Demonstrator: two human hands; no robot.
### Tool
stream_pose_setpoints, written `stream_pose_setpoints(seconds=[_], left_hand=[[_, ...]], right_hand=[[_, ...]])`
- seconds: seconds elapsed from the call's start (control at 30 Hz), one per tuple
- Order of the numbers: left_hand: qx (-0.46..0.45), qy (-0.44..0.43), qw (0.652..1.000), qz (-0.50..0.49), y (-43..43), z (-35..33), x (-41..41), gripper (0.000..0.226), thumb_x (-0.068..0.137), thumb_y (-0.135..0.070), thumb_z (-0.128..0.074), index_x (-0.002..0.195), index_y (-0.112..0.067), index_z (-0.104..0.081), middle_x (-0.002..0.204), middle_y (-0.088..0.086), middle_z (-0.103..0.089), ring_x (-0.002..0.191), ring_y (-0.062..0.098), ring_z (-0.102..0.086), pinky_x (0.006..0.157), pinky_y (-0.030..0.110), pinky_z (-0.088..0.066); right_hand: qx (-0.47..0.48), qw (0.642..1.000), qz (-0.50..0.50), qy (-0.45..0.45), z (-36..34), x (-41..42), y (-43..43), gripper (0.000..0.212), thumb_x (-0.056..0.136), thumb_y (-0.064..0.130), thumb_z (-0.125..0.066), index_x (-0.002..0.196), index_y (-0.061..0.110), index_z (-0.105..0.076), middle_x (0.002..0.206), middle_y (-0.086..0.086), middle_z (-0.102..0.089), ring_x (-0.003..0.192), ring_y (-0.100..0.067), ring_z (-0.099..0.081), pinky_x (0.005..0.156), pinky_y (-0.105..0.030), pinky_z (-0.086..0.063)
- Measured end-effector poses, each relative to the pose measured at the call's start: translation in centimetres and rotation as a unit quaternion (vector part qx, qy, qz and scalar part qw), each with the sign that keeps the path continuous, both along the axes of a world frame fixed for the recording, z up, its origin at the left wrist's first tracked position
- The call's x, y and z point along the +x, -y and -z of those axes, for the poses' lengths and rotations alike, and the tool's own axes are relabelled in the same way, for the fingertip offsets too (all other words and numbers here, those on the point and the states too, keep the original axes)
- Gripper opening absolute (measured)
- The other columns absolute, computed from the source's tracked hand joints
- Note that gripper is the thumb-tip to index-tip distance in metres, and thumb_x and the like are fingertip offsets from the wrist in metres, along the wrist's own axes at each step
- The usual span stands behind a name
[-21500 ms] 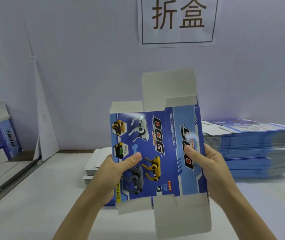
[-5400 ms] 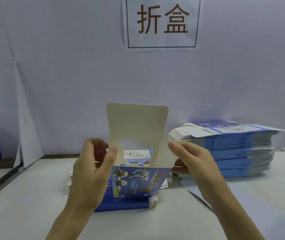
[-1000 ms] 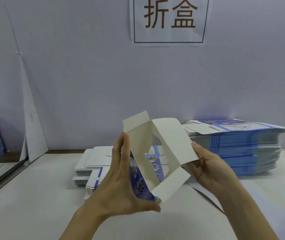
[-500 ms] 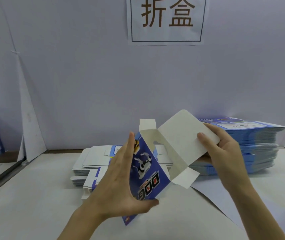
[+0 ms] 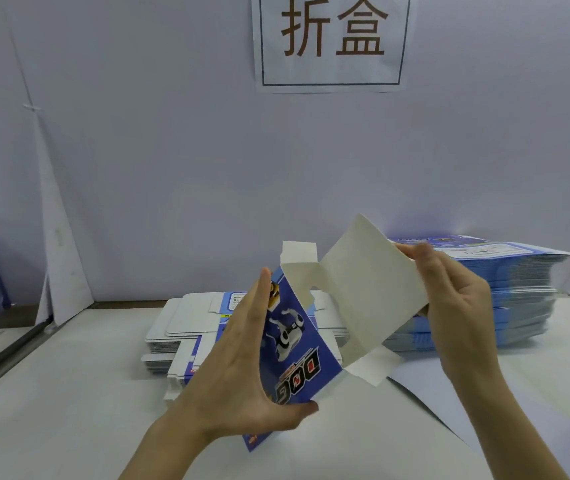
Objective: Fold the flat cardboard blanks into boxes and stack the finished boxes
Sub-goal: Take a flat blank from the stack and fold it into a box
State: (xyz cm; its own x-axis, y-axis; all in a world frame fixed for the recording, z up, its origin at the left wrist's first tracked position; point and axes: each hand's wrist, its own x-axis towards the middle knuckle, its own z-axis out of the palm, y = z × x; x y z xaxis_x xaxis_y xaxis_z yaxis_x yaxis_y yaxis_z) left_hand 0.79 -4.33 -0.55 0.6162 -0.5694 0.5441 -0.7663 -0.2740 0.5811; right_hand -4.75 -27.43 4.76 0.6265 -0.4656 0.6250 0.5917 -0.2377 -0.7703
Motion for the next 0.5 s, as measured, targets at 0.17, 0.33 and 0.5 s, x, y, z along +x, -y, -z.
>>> stream_pose_setpoints(seconds=[0.17,0.33,0.5], left_hand=[[0.008,0.009,1.0,0.003,0.22,0.08,-0.3,0.128,0.059,-0.063,-0.078,0.135,-0.062,0.025,0.145,-0.04,-0.013,0.138,-0.001,-0.03,0.102,0.016,-0.042],[-0.004,0.009,1.0,0.009,0.1,0.01,-0.16,0.127,0.06,-0.061,-0.079,0.135,-0.063,0.023,0.144,-0.044,-0.011,0.138,-0.003,-0.028,0.101,0.012,-0.041],[0.003,0.016,1.0,0.015,0.3,0.23,-0.2,0.128,0.06,-0.06,-0.079,0.141,-0.057,0.019,0.148,-0.039,-0.012,0.139,0.0,-0.03,0.101,0.026,-0.046]], right_hand=[[0.196,0.963,-0.127,-0.131,-0.83,-0.21,0.36,0.018,0.095,0.027,-0.058,0.098,0.02,-0.074,0.084,0.005,-0.072,0.076,-0.012,-0.064,0.053,-0.024,-0.052],[0.193,0.957,-0.132,-0.171,-0.81,-0.37,0.53,0.017,0.092,0.006,-0.058,0.097,0.014,-0.073,0.073,0.003,-0.074,0.058,-0.005,-0.065,0.045,-0.018,-0.049],[0.173,0.968,-0.047,-0.174,-0.67,-0.27,0.3,0.015,0.089,0.025,-0.067,0.078,0.02,-0.076,0.061,0.009,-0.068,0.056,-0.007,-0.062,0.047,-0.023,-0.046]])
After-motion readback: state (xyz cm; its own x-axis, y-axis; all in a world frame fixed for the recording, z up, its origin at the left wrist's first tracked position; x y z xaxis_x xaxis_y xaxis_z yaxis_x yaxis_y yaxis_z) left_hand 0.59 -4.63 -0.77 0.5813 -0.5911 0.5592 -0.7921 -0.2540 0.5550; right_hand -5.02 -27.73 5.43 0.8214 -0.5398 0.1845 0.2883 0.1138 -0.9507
